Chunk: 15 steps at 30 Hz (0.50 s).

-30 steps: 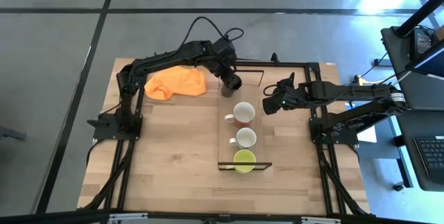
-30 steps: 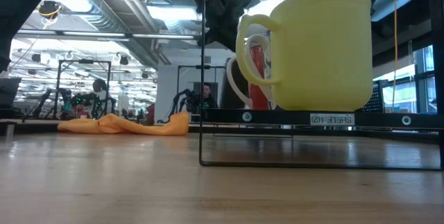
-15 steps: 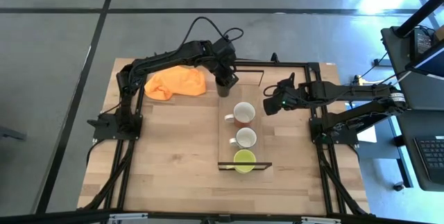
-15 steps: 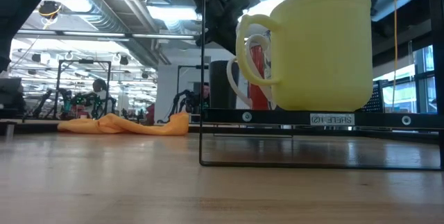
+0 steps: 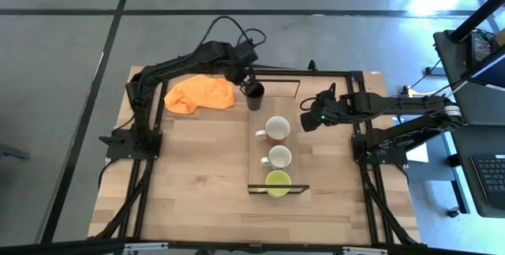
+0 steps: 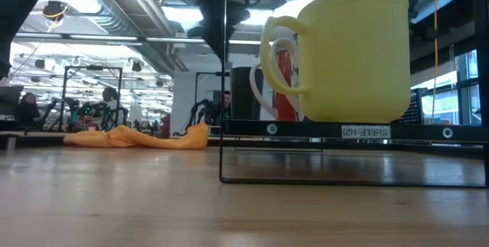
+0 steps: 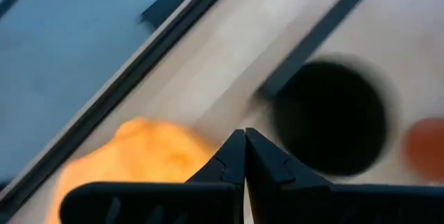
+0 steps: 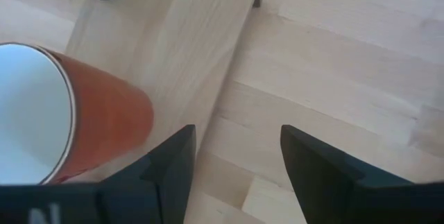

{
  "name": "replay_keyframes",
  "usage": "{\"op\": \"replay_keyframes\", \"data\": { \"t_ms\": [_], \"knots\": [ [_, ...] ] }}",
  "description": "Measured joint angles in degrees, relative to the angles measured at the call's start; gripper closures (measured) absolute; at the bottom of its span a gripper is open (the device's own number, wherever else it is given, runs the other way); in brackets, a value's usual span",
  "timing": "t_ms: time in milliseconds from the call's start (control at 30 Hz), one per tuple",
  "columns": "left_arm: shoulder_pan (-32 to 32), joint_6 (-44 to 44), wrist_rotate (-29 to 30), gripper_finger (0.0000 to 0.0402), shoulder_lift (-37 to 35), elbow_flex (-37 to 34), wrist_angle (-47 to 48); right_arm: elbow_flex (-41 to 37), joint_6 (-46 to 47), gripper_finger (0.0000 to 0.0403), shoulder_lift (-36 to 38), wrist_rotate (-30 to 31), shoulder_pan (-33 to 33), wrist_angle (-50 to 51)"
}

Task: Stack small to large cups/mugs on shelf
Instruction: Put the black cup on the shelf

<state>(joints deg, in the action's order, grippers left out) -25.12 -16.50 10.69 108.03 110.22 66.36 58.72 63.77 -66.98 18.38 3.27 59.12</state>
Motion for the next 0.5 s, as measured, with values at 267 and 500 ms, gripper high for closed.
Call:
{"op": "replay_keyframes", "data": {
  "t_ms": [267,500],
  "knots": [
    [0.1,-2.6,-2.2,0.0401,-0.3,-5.1,1.6,0.0,-1.1,0.019,0.0,-0.1,0.0,0.3],
    [2.0,-4.0,-3.1,0.0401,-0.2,-14.8,-6.1,0.0,-1.2,0.019,0.0,-0.4,0.0,2.3]
  ]
}}
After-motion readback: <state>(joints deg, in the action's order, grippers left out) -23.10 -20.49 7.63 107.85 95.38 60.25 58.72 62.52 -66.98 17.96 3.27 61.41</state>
